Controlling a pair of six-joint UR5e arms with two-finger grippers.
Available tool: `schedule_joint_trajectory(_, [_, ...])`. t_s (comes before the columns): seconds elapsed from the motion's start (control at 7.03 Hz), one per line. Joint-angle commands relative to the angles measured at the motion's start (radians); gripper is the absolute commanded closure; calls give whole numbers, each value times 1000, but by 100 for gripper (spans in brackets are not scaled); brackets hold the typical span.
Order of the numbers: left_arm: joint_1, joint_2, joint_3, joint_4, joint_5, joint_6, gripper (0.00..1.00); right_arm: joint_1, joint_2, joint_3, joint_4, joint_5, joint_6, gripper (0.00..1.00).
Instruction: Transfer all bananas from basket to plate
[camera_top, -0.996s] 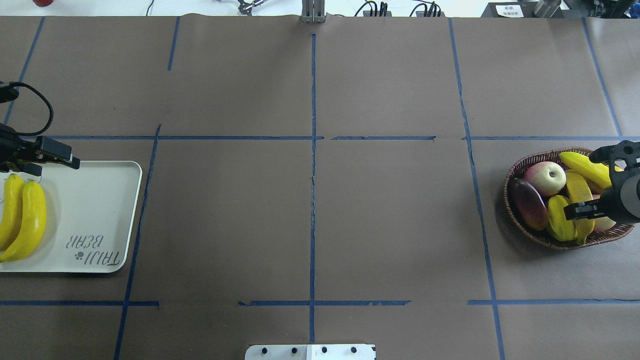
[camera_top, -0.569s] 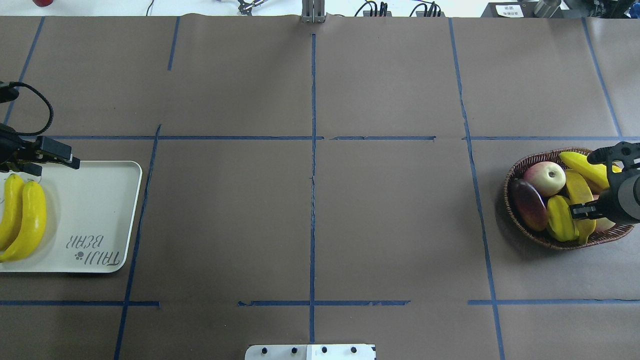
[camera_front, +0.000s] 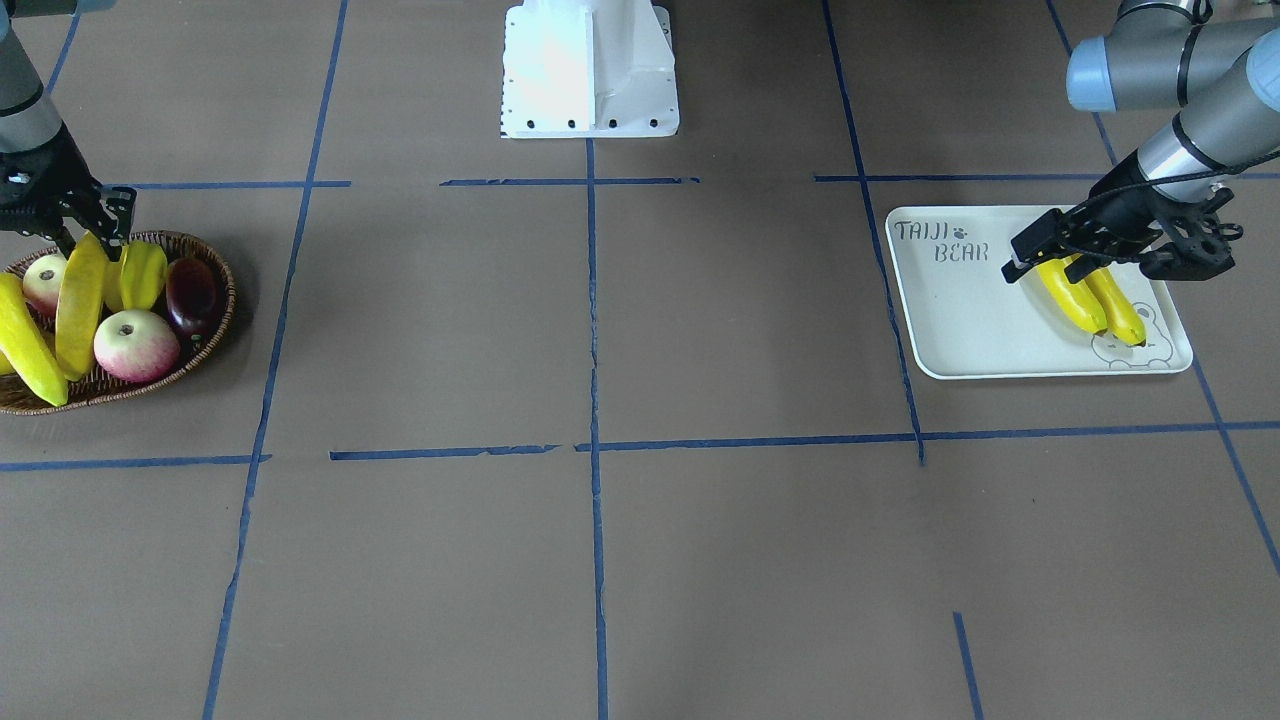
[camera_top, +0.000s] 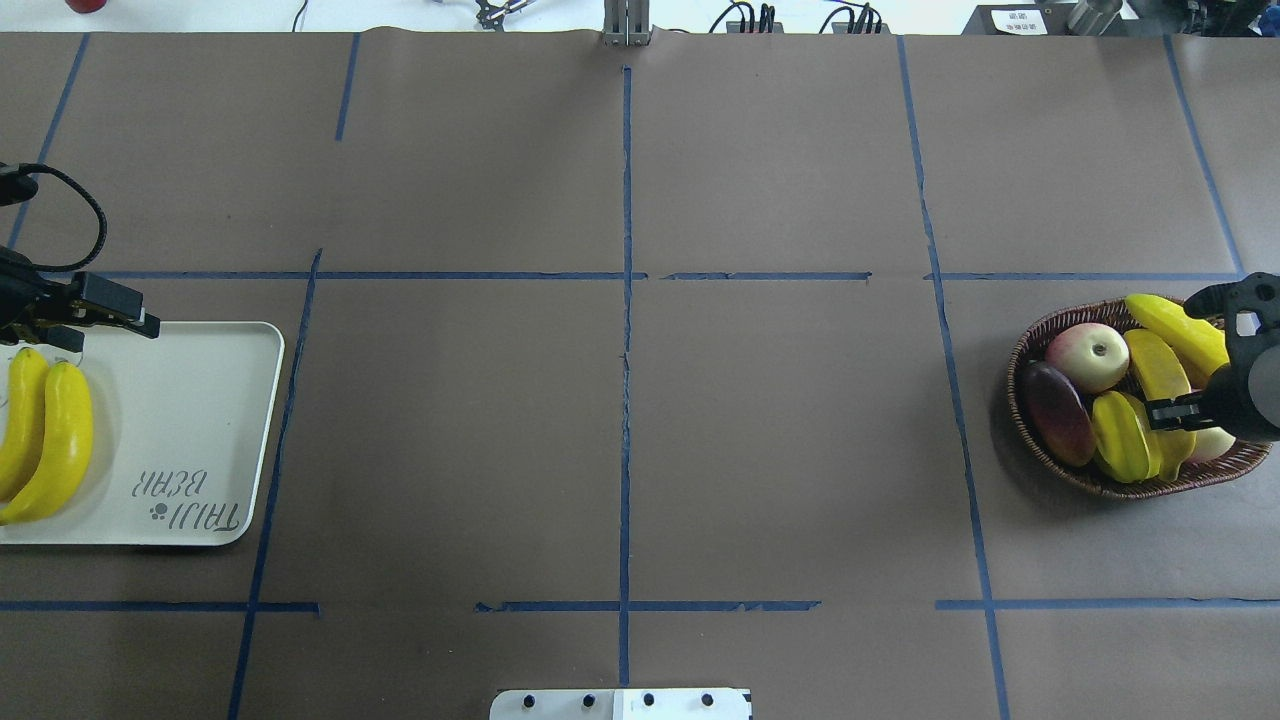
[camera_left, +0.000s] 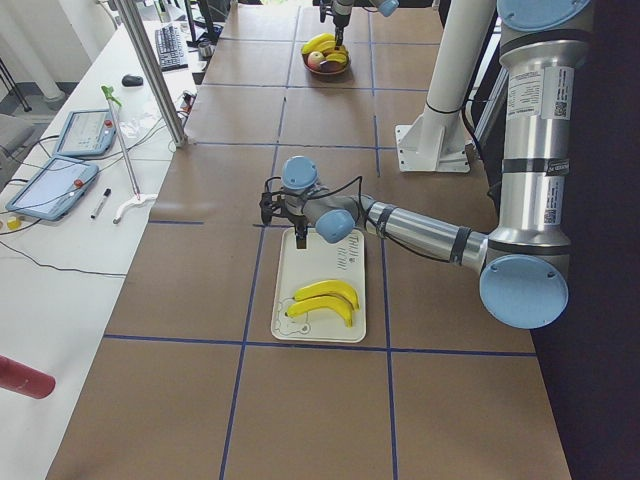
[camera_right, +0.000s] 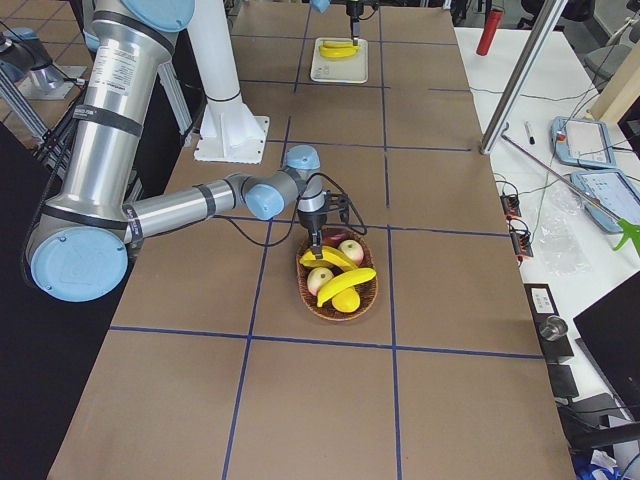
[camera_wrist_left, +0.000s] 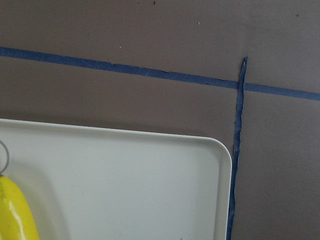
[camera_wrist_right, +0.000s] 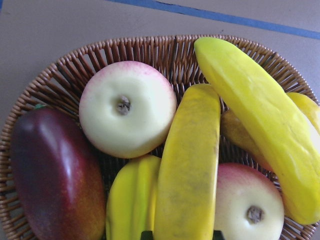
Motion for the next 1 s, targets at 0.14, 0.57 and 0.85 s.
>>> schedule_joint_trajectory(0.14, [0,-6,2,0,-2,0,0,92,6,167,-195,5,-93,99])
schedule_joint_trajectory(0.57, [0,-15,2,2,-5,-3,0,100,180,165,-227,118,-93,98])
schedule_joint_trajectory(0.85, [0,-35,-3,0,-11,-62,0,92,435,41,-221,193,160,98])
